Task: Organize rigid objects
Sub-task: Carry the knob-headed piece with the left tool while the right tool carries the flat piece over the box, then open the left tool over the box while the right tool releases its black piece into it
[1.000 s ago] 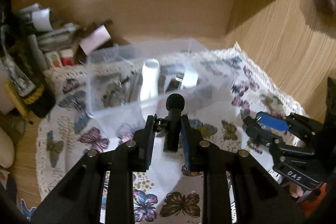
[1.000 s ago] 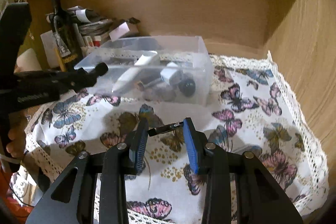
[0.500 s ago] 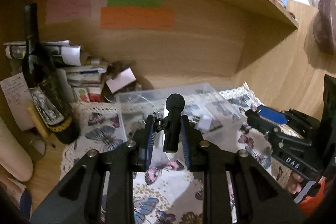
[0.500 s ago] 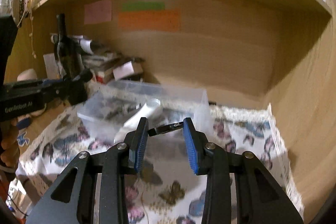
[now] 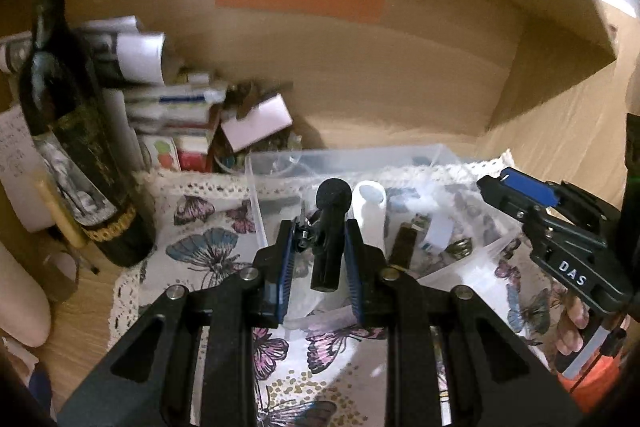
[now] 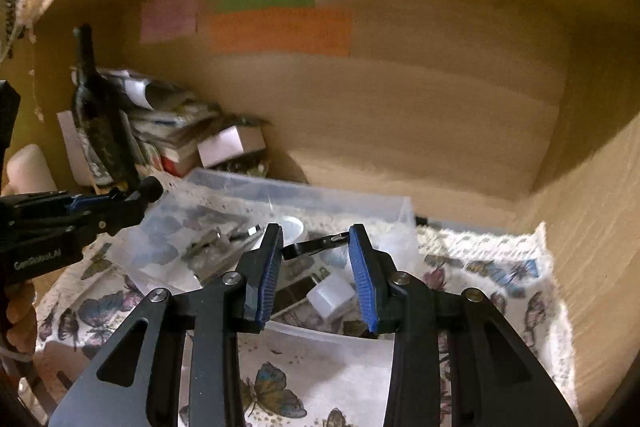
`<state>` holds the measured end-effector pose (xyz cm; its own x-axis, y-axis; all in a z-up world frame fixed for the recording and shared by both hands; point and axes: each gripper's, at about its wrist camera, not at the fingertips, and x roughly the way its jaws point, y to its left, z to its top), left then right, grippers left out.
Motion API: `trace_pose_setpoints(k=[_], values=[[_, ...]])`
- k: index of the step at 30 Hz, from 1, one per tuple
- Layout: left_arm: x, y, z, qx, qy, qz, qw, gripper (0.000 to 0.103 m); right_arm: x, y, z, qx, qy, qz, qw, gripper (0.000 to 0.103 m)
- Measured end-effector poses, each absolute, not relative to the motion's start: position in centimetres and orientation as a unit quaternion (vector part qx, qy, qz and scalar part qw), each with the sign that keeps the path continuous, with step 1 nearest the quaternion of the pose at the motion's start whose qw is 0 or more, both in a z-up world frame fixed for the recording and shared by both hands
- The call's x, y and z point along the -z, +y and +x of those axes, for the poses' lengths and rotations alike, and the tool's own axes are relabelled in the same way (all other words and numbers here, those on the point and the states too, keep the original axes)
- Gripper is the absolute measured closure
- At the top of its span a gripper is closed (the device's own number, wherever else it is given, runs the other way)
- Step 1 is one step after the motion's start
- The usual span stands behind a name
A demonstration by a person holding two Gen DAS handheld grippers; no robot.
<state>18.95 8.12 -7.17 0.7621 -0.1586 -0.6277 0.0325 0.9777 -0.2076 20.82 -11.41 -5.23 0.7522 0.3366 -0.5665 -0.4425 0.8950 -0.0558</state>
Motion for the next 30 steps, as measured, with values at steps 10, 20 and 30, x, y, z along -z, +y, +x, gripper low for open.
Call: trace_pose_setpoints(k=[10, 20, 30], values=[[9.5, 6.7, 20.7, 0.064, 0.383, -0.071, 0.919, 0.079, 8.2, -10.9, 23.0, -0.213, 0.344, -0.092, 0.910, 0.071], [8.1, 6.3, 19.3, 0.060, 0.364, -0.061, 0.927, 0.071, 6.5, -10.5, 21.1, -0.225, 0.313, -0.111, 0.916, 0.063], [3.1, 6.0, 14.0, 0.052, 0.286, -0.056, 0.955, 0.063, 2.1, -11.8, 15.9, -0.231, 0.250, -0.094, 0.936, 0.058]])
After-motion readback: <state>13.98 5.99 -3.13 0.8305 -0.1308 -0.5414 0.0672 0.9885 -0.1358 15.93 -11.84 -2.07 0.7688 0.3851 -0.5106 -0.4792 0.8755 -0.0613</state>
